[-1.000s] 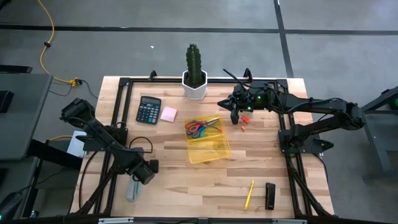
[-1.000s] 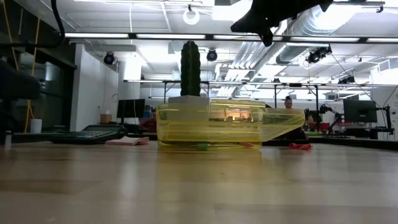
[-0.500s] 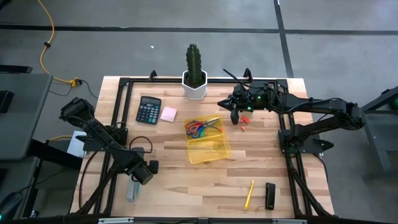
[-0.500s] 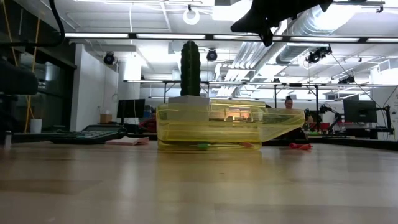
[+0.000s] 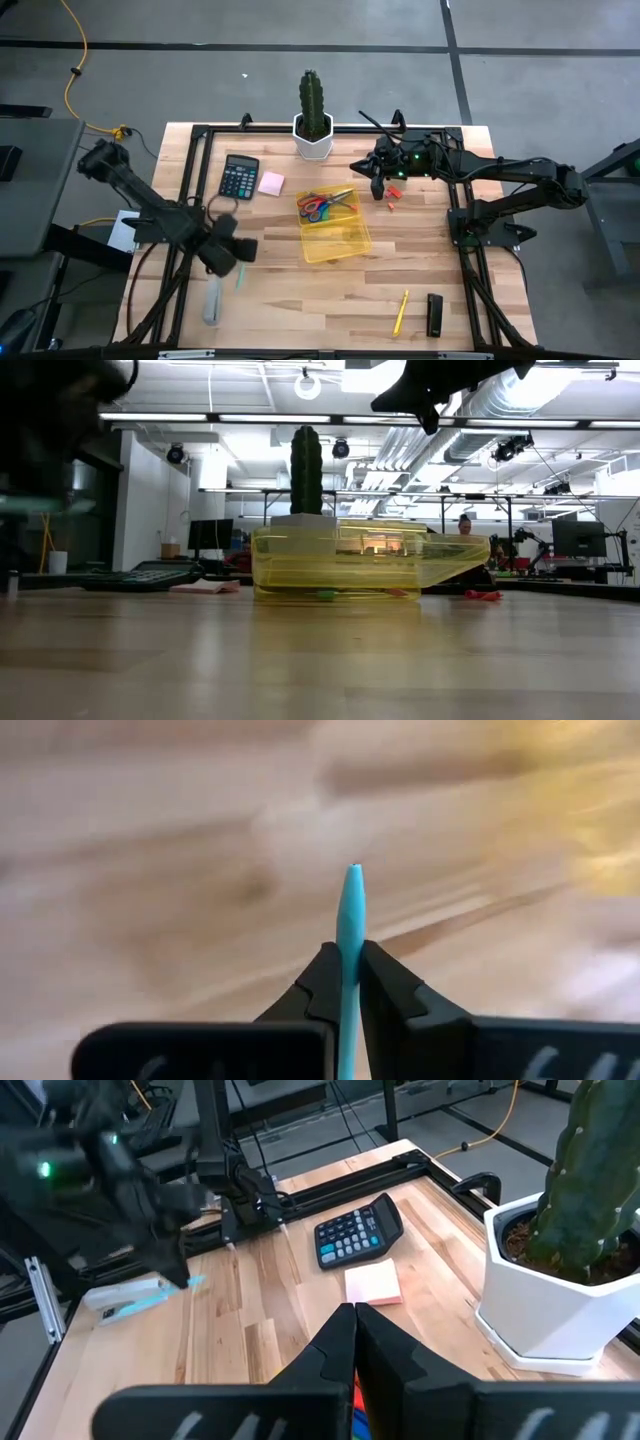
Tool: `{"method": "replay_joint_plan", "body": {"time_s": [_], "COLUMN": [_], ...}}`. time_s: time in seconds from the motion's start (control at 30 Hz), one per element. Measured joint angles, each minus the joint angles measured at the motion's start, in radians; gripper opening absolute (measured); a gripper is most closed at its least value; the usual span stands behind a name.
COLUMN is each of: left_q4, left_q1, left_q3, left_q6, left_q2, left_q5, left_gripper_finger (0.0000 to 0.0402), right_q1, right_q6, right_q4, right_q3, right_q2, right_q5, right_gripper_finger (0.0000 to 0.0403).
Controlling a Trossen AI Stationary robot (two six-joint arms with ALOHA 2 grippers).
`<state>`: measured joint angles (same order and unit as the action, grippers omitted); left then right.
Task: Pack school essentials
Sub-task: Put the blue pen into the yellow supply box
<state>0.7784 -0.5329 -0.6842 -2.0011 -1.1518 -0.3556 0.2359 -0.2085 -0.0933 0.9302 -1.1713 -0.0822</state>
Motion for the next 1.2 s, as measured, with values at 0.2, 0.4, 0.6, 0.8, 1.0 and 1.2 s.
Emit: {"method": "replay_joint_plan", "body": {"time_s": [0.2,0.4,0.6,0.8,1.0,1.2], "left_q4": [-0.123,-0.486,-0.902,-1.011,-1.022,-1.043], "left_q1": [0.153,0.392,0.658,0.854,0.884,0.871], "left_q3": [-0.001,-0.005,-0.005,-0.035,-0.092,-0.126], "left_q6": [0.471,1.080,1.469,1.534,1.622,1.672], "left_q2": [0.231,0.358,0.351,0.281,0.203,0.155], "left_q5": [-0.246,-0.195,0.083,0.317,0.438,0.436], "left_gripper_finger": [0.0004,0.0004,0.0004,0.0004,0.0003,0.0003], "right_q1": [0.000,0.000,-0.001,-0.001,-0.001,-0.001], "right_q6": [0.002,0.047,0.053,0.053,0.053,0.052], "right_q4": [0.000,0.005,0.010,0.040,0.060,0.060], "right_q3": [0.000,0.000,0.000,0.000,0.000,0.000], "right_q2": [0.000,0.000,0.000,0.000,0.000,0.000], "right_q5": [0.000,0.000,-0.006,-0.032,-0.032,-0.043], "right_gripper_finger": [0.0000,0.0000,0.0000,0.0000,0.0000,0.0000]}}
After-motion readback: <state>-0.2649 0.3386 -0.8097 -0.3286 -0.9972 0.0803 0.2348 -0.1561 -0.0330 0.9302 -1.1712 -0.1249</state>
